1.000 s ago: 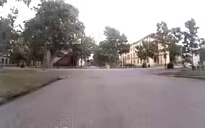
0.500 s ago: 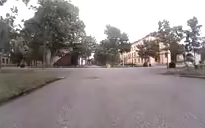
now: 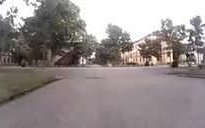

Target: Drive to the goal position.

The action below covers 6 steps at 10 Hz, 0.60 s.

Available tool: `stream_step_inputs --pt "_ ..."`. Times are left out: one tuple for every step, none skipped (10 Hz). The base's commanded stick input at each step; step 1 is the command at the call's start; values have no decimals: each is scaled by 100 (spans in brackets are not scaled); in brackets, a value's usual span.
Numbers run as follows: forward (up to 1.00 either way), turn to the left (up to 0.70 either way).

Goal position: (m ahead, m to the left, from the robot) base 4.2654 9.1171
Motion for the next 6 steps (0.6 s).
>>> stream_step_inputs --pt "70 0" --pt "70 0" --pt "70 0" --pt "70 0" --pt "70 0" --pt "70 0"
